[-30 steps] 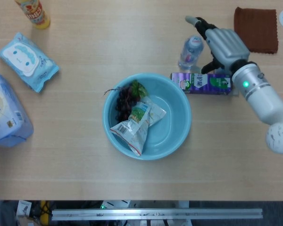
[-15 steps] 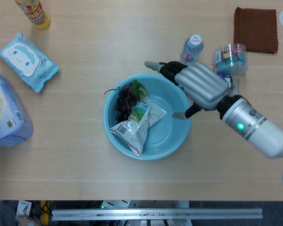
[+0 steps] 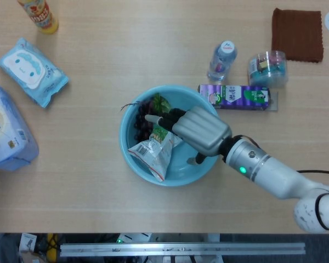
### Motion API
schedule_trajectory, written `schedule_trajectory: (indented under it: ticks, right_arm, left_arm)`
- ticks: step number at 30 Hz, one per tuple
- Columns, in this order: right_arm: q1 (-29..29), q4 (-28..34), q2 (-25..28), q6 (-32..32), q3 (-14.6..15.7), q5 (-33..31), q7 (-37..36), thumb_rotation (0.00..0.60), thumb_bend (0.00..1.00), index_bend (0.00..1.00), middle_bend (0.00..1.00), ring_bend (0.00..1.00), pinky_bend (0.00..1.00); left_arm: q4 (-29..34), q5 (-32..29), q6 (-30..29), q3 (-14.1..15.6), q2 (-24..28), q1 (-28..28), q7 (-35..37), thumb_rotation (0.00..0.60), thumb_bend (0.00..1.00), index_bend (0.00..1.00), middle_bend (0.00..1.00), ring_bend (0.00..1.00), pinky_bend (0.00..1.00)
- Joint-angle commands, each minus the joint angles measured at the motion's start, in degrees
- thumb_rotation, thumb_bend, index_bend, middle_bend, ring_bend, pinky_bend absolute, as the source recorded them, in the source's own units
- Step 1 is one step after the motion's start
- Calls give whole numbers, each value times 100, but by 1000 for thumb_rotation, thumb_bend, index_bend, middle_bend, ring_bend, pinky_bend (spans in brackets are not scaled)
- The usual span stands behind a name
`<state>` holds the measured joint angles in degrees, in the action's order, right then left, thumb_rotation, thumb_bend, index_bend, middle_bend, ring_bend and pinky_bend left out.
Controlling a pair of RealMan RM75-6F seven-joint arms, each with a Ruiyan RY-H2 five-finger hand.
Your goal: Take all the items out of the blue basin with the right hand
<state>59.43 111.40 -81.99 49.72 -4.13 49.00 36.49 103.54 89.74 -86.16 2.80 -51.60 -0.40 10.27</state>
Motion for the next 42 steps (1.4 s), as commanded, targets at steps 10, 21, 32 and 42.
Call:
schedule_trajectory:
  ticks: [10, 21, 32, 42]
  right_arm:
    - [486, -708, -1015, 304, 244, -768, 820, 600, 0, 0, 187, 210, 549]
    - [522, -1416, -1800, 541, 268, -870, 958, 600, 52, 178, 264, 291, 639]
    - [317, -1594, -1961, 699, 263, -552, 821, 600, 396, 657, 495, 576, 831]
    - [-78, -682, -1073, 1068, 36, 40, 269, 600, 408, 669, 508, 595, 843]
  left_arm:
    - [-99, 9, -50, 4, -25, 45, 122, 600, 50, 97, 164, 118, 174]
    - [-209, -21, -80, 8, -27, 92, 248, 600, 50, 98, 164, 118, 174]
    - [-279, -14, -65, -1, -63, 90, 318, 600, 51, 98, 164, 118, 175]
    - [-254, 7, -70, -10, -39, 86, 295, 600, 50, 98, 164, 118, 175]
